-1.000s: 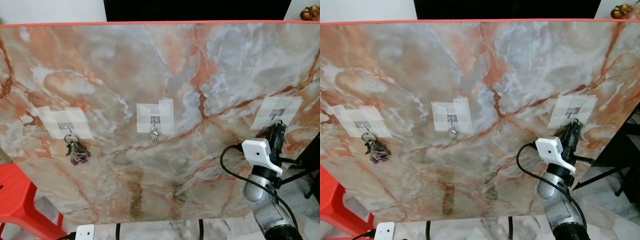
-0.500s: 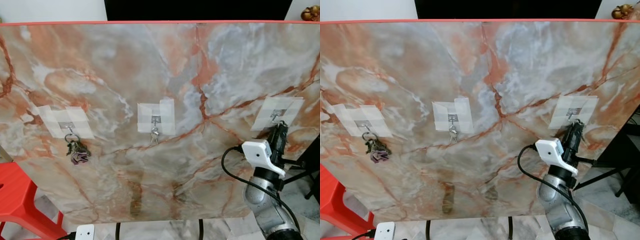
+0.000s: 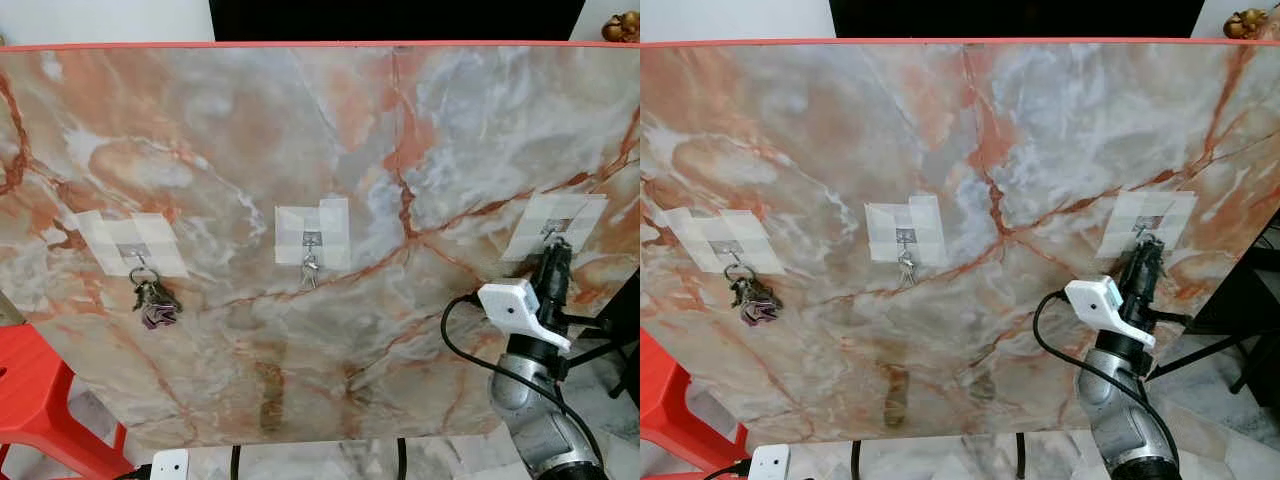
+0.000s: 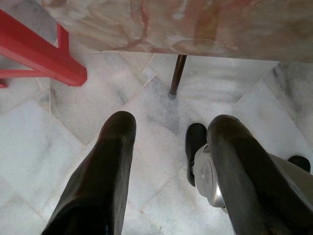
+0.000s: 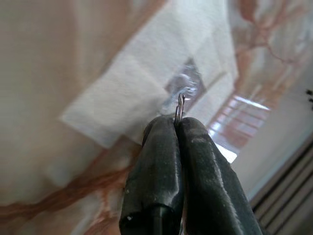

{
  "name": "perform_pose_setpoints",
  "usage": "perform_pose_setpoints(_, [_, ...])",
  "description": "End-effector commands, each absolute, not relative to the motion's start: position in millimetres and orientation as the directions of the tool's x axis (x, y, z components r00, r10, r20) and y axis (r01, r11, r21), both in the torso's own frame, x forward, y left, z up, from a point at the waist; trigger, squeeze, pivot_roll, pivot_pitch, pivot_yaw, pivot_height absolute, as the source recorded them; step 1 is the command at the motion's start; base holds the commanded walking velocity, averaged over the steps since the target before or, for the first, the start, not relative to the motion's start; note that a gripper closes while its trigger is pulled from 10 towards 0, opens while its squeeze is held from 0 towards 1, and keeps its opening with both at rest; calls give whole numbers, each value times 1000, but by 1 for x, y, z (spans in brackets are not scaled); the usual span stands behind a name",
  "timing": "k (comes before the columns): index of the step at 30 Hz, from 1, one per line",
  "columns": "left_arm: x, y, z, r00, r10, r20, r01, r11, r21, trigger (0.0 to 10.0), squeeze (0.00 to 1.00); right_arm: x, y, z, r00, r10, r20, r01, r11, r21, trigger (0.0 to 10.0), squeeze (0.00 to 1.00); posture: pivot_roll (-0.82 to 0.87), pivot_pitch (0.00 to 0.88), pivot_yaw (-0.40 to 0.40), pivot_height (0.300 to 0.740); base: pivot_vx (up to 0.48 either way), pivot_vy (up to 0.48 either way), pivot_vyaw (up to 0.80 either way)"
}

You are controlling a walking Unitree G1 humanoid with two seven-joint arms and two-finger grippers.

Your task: Hang keys on a hook

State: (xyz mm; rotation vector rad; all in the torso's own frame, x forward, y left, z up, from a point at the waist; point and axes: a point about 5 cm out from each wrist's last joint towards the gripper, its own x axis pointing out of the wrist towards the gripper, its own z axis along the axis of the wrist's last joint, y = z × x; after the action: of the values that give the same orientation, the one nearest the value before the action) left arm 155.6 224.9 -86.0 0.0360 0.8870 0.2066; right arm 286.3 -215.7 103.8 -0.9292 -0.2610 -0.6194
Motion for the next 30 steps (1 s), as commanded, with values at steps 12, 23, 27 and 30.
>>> perform_pose_setpoints(12, [154, 226, -86, 611, 203, -765, -165, 978, 128, 10000, 0, 291, -215, 105, 817, -373, 439, 573, 436, -695, 10000, 0, 62, 4, -27, 740, 0, 0, 0])
perform_pose_setpoints(23, [156, 225, -86, 607, 201, -769, -161, 978, 129, 10000, 0, 289, -214, 106, 813, -373, 447, 580, 448, -680, 10000, 1000, 63, 5, -25, 740, 0, 0, 0])
perform_pose_setpoints(27, [154, 225, -87, 605, 201, -770, -160, 979, 130, 10000, 0, 288, -211, 104, 828, -359, 432, 560, 471, -682, 10000, 1000, 62, 5, -25, 740, 0, 0, 0])
perform_pose_setpoints(30, [153, 226, -87, 605, 202, -771, -160, 978, 130, 10000, 0, 287, -206, 98, 863, -322, 389, 504, 523, -687, 10000, 796, 62, 5, -25, 740, 0, 0, 0])
